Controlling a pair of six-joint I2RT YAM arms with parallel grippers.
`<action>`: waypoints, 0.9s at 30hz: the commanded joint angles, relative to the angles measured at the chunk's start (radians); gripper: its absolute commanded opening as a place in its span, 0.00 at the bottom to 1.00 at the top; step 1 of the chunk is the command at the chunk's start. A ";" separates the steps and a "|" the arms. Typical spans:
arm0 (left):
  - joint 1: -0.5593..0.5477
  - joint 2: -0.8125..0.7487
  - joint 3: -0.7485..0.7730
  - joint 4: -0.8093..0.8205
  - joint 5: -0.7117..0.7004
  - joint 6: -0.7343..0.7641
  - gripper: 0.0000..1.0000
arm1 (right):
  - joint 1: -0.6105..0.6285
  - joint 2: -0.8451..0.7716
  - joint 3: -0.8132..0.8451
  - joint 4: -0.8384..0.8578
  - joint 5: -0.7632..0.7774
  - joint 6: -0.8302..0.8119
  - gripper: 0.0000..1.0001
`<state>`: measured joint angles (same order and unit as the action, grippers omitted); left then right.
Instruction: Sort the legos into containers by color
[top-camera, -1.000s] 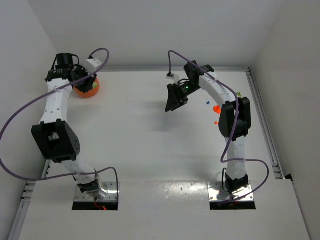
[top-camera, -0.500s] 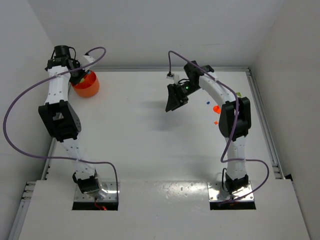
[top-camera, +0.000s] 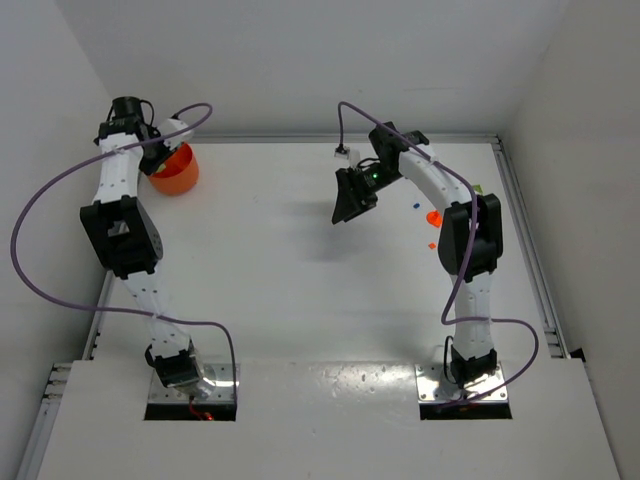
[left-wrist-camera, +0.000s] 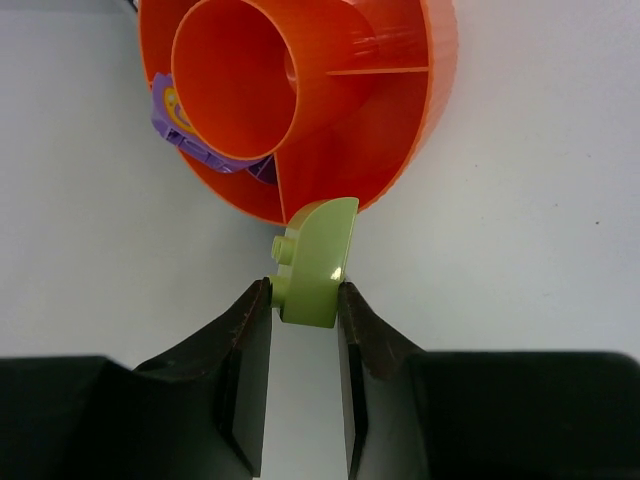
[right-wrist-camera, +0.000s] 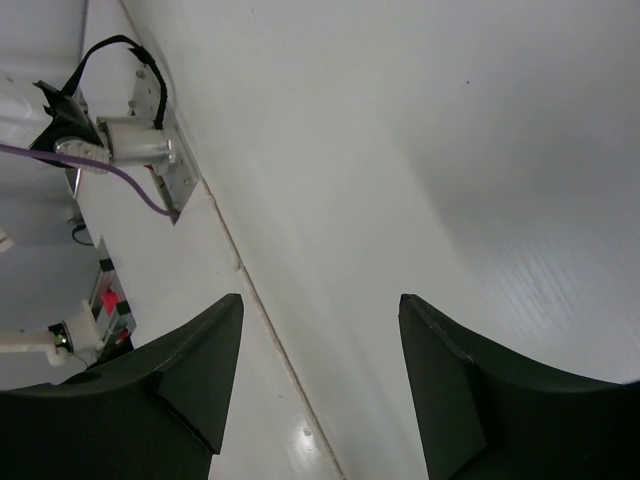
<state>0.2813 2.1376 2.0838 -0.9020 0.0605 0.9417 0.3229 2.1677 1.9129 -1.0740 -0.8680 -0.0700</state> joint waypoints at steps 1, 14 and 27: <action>-0.004 0.027 0.033 0.031 -0.024 0.002 0.03 | -0.004 -0.049 0.001 0.022 -0.028 0.003 0.64; -0.022 0.047 0.024 0.084 -0.042 0.002 0.15 | -0.004 -0.049 -0.018 0.022 -0.019 -0.007 0.64; 0.027 -0.089 0.024 0.135 0.209 -0.171 1.00 | -0.013 -0.112 -0.052 0.089 0.128 0.033 0.63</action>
<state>0.2768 2.1826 2.0842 -0.8062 0.1204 0.8608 0.3222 2.1513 1.8736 -1.0435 -0.8093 -0.0624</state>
